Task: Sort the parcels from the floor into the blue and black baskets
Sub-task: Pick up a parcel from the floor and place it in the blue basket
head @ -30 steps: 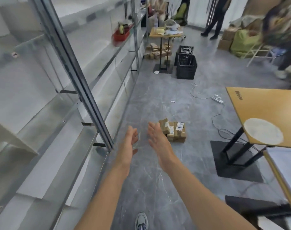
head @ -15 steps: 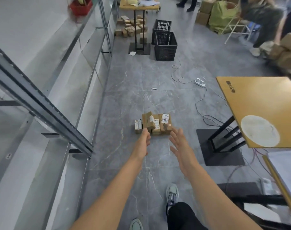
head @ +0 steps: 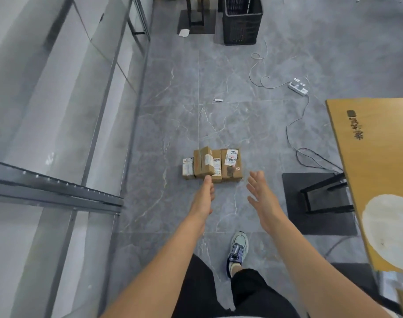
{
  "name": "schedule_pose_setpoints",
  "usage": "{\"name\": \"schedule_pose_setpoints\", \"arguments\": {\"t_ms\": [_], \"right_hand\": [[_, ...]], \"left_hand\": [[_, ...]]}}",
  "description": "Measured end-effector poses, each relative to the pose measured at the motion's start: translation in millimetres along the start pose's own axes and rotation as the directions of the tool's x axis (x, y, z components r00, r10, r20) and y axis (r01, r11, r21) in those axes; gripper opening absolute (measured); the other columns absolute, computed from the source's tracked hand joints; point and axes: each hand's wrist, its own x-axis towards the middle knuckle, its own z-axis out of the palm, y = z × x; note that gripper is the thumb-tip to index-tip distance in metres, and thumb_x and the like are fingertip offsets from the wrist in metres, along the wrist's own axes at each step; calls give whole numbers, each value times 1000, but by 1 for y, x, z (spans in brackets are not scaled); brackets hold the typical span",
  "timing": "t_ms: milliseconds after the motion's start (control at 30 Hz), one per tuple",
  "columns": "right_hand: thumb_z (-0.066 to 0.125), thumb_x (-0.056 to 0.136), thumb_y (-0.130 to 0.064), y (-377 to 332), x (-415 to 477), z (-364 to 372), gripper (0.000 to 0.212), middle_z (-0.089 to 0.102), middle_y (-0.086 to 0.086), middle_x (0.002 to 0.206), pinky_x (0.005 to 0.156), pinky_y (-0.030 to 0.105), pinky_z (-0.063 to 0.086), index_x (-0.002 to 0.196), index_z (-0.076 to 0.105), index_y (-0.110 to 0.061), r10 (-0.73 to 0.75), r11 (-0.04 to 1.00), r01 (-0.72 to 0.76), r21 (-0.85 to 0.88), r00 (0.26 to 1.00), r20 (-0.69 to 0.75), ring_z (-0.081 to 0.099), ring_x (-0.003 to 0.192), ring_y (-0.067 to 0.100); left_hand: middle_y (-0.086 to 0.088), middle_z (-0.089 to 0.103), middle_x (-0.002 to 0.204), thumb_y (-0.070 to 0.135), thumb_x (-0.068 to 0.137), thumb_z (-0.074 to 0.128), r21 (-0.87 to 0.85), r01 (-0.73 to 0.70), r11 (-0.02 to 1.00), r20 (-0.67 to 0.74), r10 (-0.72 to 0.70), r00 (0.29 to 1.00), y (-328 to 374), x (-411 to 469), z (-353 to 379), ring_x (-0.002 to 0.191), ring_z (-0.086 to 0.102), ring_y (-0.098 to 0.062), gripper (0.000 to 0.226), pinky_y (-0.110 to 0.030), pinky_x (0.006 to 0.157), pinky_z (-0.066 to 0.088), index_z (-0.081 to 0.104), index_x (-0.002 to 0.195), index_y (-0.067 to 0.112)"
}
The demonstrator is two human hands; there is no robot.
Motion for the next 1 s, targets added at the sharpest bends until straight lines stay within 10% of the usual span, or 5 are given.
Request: {"name": "schedule_pose_setpoints", "arguments": {"t_ms": [533,1000], "right_hand": [[26,106,-68,-24,258,-11,70,29,-4,171,129,48,22,164,30,-31,276,946,-284,-153,958,-71,31,156,17],[26,108,-66,107,496,-51,69,32,-2,170,128,51,22,165,32,-27,405,871,-432,-233,901,-154,31,156,19]], "left_hand": [[-2,38,164,63,107,26,20,244,970,54,-245,968,50,270,29,149,38,-19,68,-48,125,28,34,161,23],[-2,36,165,83,90,23,152,401,903,32,-410,912,-18,525,77,150,35,-27,89,-56,122,29,38,158,27]]}}
